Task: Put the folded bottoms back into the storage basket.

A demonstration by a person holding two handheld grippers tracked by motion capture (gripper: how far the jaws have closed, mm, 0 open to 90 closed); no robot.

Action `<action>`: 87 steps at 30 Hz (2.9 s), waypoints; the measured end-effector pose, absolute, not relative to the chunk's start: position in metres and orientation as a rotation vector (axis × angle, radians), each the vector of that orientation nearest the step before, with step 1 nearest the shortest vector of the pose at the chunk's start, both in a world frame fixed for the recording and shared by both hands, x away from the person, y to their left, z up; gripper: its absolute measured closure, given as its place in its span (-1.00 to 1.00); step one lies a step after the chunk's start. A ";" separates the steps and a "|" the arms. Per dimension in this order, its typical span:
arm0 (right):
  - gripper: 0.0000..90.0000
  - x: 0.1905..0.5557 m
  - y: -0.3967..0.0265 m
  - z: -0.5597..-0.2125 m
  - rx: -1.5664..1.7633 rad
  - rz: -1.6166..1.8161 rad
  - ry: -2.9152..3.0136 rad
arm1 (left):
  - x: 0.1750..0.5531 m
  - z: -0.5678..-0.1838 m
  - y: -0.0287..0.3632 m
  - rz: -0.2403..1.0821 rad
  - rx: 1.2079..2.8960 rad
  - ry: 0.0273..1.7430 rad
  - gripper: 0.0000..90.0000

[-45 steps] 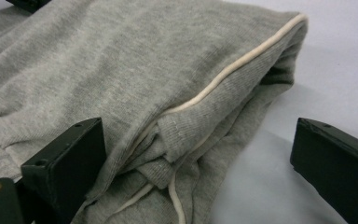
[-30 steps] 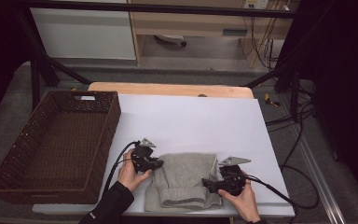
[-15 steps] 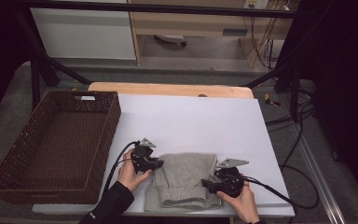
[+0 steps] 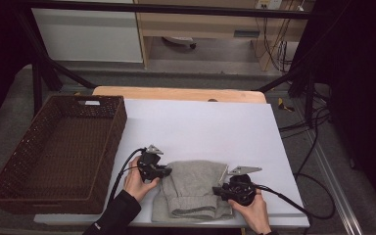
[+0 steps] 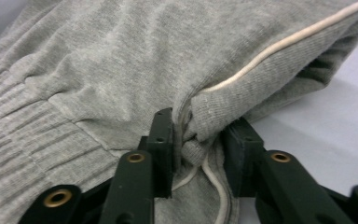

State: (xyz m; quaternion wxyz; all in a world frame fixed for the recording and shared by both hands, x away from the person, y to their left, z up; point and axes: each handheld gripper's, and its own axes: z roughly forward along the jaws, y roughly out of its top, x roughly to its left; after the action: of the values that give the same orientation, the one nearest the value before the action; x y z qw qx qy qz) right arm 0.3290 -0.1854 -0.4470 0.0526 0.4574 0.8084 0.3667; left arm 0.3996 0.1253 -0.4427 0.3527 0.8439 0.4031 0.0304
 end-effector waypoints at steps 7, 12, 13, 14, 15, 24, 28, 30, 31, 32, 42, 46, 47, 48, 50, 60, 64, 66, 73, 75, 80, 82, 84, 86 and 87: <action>0.60 0.331 -0.187 -0.447 1.377 1.118 2.472 | 0.402 -0.443 0.129 0.036 2.158 1.058 0.80; 0.62 0.330 -0.187 -0.446 1.365 1.121 2.471 | 0.401 -0.441 0.131 0.053 2.162 1.045 0.83; 0.62 0.330 -0.187 -0.446 1.363 1.121 2.470 | 0.400 -0.441 0.131 0.052 2.160 1.043 0.83; 0.63 0.330 -0.187 -0.446 1.362 1.123 2.468 | 0.400 -0.440 0.132 0.051 2.156 1.044 0.83; 0.63 0.330 -0.188 -0.446 1.359 1.125 2.469 | 0.400 -0.439 0.132 0.051 2.152 1.042 0.83; 0.63 0.329 -0.189 -0.443 1.354 1.151 2.453 | 0.396 -0.427 0.135 0.055 2.130 1.026 0.85; 0.64 0.329 -0.190 -0.442 1.335 1.164 2.449 | 0.394 -0.422 0.136 0.056 2.129 1.015 0.85; 0.63 0.329 -0.190 -0.441 1.325 1.170 2.449 | 0.393 -0.420 0.136 0.058 2.126 1.012 0.85; 0.64 0.328 -0.190 -0.441 1.328 1.175 2.444 | 0.393 -0.420 0.135 0.062 2.114 1.017 0.85; 0.64 0.328 -0.190 -0.440 1.325 1.177 2.445 | 0.393 -0.419 0.135 0.061 2.115 1.011 0.85; 0.64 0.327 -0.192 -0.438 1.303 1.198 2.435 | 0.389 -0.410 0.135 0.073 2.109 0.990 0.86; 0.64 0.327 -0.192 -0.437 1.294 1.204 2.432 | 0.387 -0.407 0.135 0.076 2.112 0.982 0.86; 0.64 0.327 -0.192 -0.437 1.293 1.205 2.431 | 0.387 -0.406 0.135 0.077 2.112 0.981 0.86; 0.64 0.327 -0.192 -0.436 1.294 1.209 2.430 | 0.387 -0.405 0.134 0.078 2.112 0.977 0.86; 0.64 0.327 -0.192 -0.436 1.285 1.208 2.431 | 0.386 -0.404 0.135 0.077 2.109 0.977 0.86; 0.64 0.326 -0.191 -0.433 1.272 1.221 2.420 | 0.384 -0.398 0.135 0.086 2.109 0.965 0.86; 0.64 0.326 -0.191 -0.433 1.270 1.227 2.417 | 0.382 -0.395 0.133 0.097 2.111 0.958 0.86; 0.64 0.326 -0.190 -0.432 1.266 1.230 2.412 | 0.381 -0.394 0.133 0.102 2.116 0.954 0.86; 0.64 0.325 -0.190 -0.430 1.266 1.247 2.401 | 0.378 -0.388 0.135 0.103 2.110 0.950 0.86; 0.64 0.324 -0.189 -0.429 1.261 1.251 2.395 | 0.378 -0.386 0.135 0.108 2.116 0.945 0.86; 0.64 0.323 -0.188 -0.426 1.264 1.266 2.387 | 0.376 -0.381 0.137 0.111 2.112 0.942 0.86; 0.64 0.323 -0.188 -0.425 1.253 1.267 2.385 | 0.376 -0.379 0.138 0.111 2.109 0.942 0.86; 0.64 0.323 -0.187 -0.424 1.254 1.275 2.379 | 0.375 -0.376 0.138 0.113 2.103 0.938 0.86; 0.64 0.323 -0.187 -0.423 1.246 1.280 2.374 | 0.374 -0.374 0.139 0.116 2.097 0.936 0.86; 0.64 0.323 -0.187 -0.422 1.248 1.281 2.374 | 0.374 -0.373 0.140 0.118 2.097 0.934 0.86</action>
State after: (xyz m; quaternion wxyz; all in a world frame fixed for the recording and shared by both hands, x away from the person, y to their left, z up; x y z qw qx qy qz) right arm 0.3229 -0.1865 -0.4218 0.0847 0.4183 0.7959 0.4295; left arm 0.3737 0.1396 -0.3727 0.4090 0.8325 0.3707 0.0469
